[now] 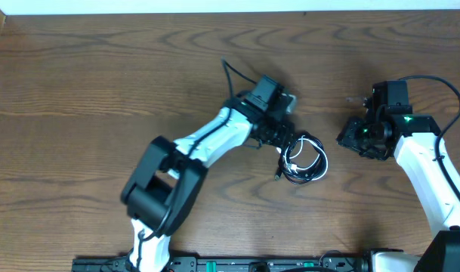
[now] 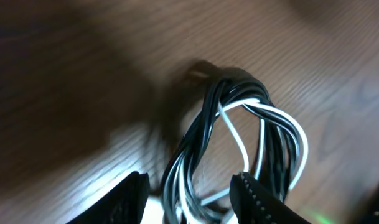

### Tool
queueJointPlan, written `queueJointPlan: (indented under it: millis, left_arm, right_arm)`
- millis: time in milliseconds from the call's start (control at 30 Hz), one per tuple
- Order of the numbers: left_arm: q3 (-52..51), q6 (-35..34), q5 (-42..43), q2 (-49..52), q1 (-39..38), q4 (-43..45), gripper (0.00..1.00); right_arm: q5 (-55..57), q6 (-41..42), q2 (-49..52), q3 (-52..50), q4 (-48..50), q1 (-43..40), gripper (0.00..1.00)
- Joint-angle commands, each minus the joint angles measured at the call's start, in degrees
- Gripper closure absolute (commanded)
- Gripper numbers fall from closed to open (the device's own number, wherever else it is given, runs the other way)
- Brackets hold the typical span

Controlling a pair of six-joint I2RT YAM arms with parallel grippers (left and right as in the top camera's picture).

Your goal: Untangle cables

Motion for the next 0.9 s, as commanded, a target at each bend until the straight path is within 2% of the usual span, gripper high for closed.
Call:
queueJointPlan:
  millis: [0, 200, 433, 600, 867]
  left_arm:
    - [-0.15, 1.44, -2.25, 2.12, -1.55, 1.55, 0.55]
    - [-0.15, 1.46, -10.21, 3.69, -3.54, 0.63, 0.62]
    - [-0.15, 1.44, -19.87, 4.26, -4.61, 0.28, 0.64]
    - [-0.15, 1.44, -20.63, 4.26, -4.61, 0.22, 0.74]
    - [0.07, 2.97, -23.21, 4.04, -4.59, -0.92, 0.73]
  right_arm:
    - [-0.76, -2.12, -0.28, 0.46, -0.48, -0.24, 0.61]
    - [-0.76, -2.82, -0.28, 0.46, -0.90, -0.20, 0.60]
    - [-0.76, -3.21, -0.28, 0.46, -0.92, -0.13, 0.58]
    - [-0.81, -3.63, -0.28, 0.46, -0.92, -0.13, 0.58]
    - [-0.81, -3.63, -0.28, 0.44, -1.14, -0.13, 0.57]
